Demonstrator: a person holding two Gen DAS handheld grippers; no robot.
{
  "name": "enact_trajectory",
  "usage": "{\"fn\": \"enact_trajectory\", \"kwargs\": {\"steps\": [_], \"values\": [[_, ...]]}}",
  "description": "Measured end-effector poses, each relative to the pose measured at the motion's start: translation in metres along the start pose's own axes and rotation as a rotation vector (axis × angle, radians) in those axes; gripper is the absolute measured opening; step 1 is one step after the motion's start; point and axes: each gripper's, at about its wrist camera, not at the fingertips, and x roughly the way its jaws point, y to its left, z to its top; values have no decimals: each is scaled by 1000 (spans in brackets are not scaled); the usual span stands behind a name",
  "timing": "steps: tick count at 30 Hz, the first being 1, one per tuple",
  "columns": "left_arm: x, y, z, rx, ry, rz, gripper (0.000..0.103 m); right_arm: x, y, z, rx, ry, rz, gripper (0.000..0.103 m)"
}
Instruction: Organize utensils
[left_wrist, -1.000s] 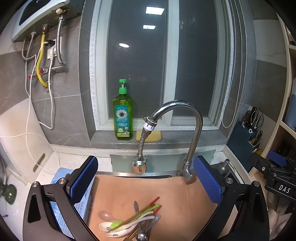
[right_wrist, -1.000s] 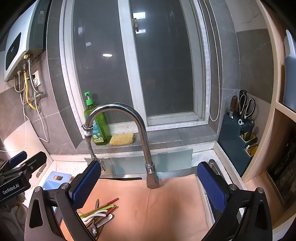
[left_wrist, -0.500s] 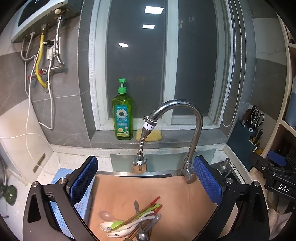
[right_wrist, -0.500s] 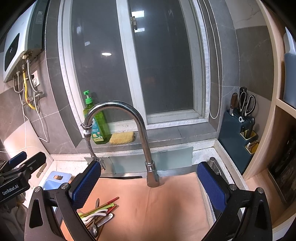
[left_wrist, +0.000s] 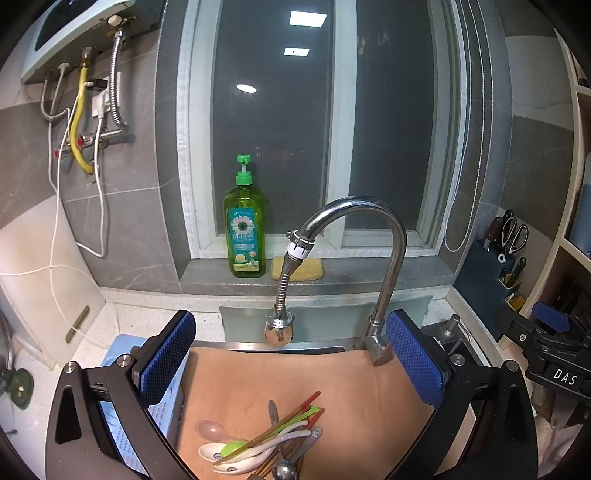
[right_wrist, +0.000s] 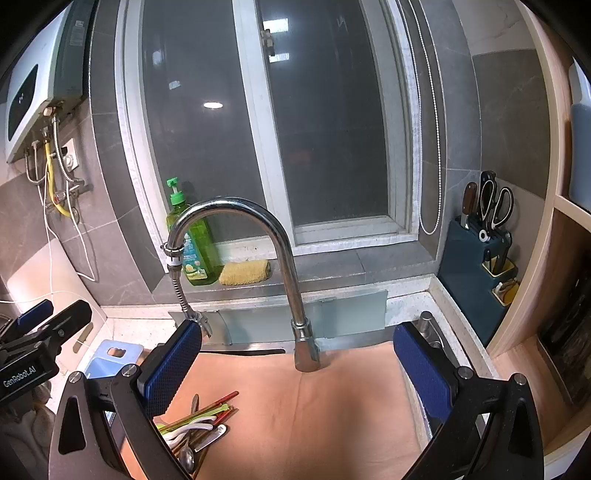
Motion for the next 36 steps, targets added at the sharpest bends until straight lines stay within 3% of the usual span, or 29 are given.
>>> {"fn": "enact_trajectory", "kwargs": {"steps": [13,21,28,36], "values": [[10,15,-12,-7,68,26,103,15,2,-10,-12,49,16,103],[24,58,-33,-98,245,61,103,37,-1,-26,6,118,71,103],[32,86,-58,-116,311,70,102,56,4,-42,12,173,151,103],[34,108,-91,-111,403,85,96,93,11,-69,62,356,218,103]]}}
